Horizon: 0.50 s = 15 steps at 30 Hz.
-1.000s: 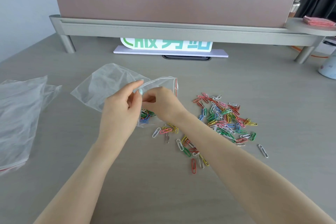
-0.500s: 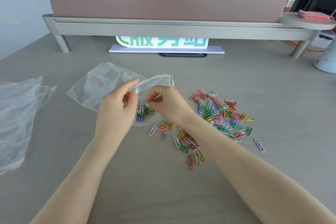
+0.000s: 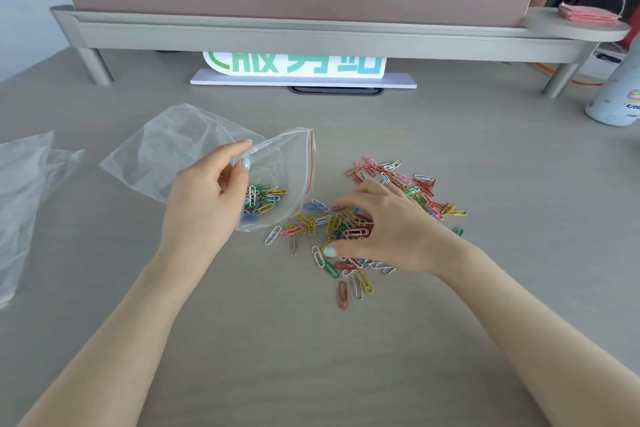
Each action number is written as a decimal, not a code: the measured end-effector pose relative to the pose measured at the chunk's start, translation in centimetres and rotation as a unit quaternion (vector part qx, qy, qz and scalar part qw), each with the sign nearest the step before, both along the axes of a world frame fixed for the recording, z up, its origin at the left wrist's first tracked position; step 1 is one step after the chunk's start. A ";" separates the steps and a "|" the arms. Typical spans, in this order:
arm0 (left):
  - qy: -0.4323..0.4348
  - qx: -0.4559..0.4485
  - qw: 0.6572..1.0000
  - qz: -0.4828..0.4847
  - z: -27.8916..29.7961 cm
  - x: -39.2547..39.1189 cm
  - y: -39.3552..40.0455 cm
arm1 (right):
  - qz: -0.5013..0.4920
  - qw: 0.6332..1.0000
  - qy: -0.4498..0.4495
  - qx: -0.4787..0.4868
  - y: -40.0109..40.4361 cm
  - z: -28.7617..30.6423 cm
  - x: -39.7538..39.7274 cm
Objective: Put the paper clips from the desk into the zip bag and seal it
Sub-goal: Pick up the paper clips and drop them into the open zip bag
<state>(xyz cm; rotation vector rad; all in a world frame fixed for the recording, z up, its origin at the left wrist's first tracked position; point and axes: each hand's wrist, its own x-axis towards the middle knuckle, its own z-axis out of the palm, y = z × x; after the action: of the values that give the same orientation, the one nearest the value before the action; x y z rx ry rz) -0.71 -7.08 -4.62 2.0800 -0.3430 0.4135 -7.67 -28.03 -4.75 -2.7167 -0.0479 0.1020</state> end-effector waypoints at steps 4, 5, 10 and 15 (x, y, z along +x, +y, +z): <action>-0.001 -0.001 1.000 0.003 0.1 -0.1 0.0 | 0.027 1.000 0.004 0.007 0.1 -0.4 -0.2; -0.002 0.000 1.000 0.004 0.1 -0.1 0.0 | 0.028 0.999 0.000 0.023 0.0 -0.5 -0.2; -0.005 0.001 1.000 0.002 0.1 -0.2 -0.1 | 0.023 0.996 -0.034 0.082 -0.2 -0.6 0.2; -0.006 0.001 1.000 0.000 0.1 -0.1 0.0 | -0.009 0.993 -0.052 0.103 -0.3 -0.7 0.2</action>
<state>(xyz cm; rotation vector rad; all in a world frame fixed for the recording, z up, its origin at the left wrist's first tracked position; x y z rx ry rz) -0.86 -7.13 -4.54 2.0791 -0.3514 0.4257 -7.43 -28.28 -5.48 -2.5138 -0.0599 -0.0473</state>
